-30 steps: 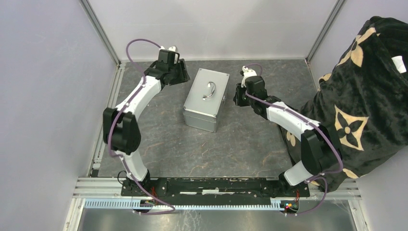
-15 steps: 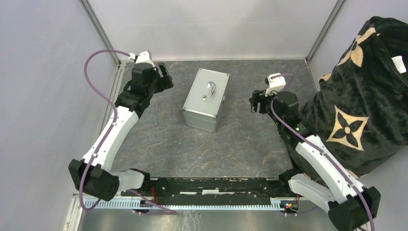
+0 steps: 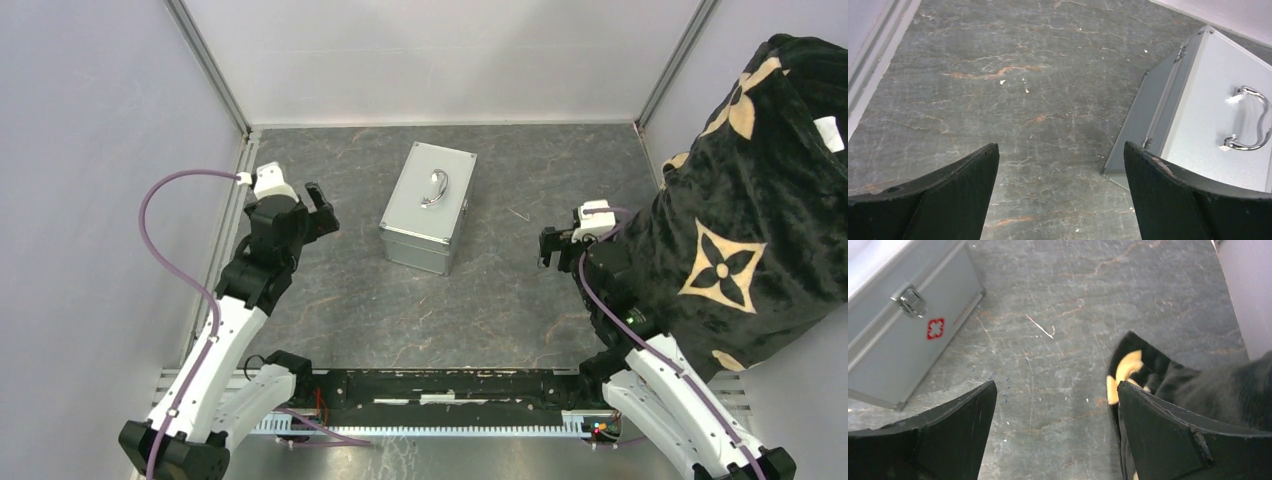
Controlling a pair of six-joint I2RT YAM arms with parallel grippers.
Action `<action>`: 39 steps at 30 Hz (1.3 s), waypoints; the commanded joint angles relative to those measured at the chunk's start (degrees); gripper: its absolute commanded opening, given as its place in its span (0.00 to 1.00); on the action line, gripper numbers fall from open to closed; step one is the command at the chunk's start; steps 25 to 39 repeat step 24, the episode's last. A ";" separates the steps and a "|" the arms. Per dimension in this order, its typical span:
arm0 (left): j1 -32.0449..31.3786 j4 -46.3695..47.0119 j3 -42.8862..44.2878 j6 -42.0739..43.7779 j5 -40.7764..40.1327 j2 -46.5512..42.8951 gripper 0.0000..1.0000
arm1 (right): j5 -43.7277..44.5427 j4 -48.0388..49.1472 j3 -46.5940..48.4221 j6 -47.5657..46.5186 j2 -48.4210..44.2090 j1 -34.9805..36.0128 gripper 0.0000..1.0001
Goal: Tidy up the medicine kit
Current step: Reset both arms
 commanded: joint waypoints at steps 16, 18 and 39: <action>-0.08 5.58 -6.93 1.28 -4.65 -5.74 1.00 | 5.66 11.81 -10.57 0.77 -5.67 0.05 0.98; -0.12 5.54 -6.84 1.45 -4.52 -5.51 1.00 | 5.65 12.08 -10.71 0.85 -5.69 -0.02 0.98; -0.13 5.90 -6.67 1.19 -4.52 -5.06 1.00 | 5.77 12.44 -11.03 1.00 -5.60 0.06 0.98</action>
